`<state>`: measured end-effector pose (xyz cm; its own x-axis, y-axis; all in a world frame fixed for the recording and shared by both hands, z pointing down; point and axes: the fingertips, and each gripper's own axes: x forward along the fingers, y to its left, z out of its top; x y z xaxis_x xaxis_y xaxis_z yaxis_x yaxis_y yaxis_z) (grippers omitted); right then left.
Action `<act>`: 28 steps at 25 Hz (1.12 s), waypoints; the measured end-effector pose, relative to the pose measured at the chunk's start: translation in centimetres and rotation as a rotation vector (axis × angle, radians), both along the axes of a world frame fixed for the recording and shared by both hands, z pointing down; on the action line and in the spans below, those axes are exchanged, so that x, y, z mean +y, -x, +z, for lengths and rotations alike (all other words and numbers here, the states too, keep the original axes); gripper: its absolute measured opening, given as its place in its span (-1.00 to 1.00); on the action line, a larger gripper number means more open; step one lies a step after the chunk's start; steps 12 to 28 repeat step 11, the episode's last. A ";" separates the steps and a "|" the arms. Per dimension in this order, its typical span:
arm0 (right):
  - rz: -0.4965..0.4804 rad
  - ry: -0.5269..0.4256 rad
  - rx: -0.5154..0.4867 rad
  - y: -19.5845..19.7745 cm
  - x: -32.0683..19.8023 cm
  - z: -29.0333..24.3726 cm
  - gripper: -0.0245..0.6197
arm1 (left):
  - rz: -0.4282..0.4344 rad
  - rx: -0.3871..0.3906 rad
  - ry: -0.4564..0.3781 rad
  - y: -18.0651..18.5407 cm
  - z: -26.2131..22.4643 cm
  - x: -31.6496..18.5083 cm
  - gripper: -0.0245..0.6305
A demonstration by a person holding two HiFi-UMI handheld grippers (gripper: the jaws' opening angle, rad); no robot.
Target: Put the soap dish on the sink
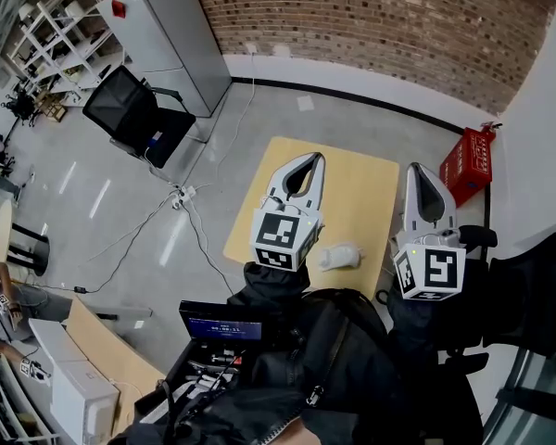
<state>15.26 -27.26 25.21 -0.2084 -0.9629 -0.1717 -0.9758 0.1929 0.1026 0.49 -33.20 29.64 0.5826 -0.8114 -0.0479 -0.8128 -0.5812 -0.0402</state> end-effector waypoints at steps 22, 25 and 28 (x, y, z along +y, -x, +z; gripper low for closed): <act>-0.006 0.026 -0.005 -1.1 -0.3 1.0 -0.91 | 0.025 -0.015 0.020 -1.7 1.0 -0.2 -0.92; -0.006 0.026 -0.005 -1.1 -0.3 1.0 -0.91 | 0.025 -0.015 0.020 -1.7 1.0 -0.2 -0.92; -0.006 0.026 -0.005 -1.1 -0.3 1.0 -0.91 | 0.025 -0.015 0.020 -1.7 1.0 -0.2 -0.92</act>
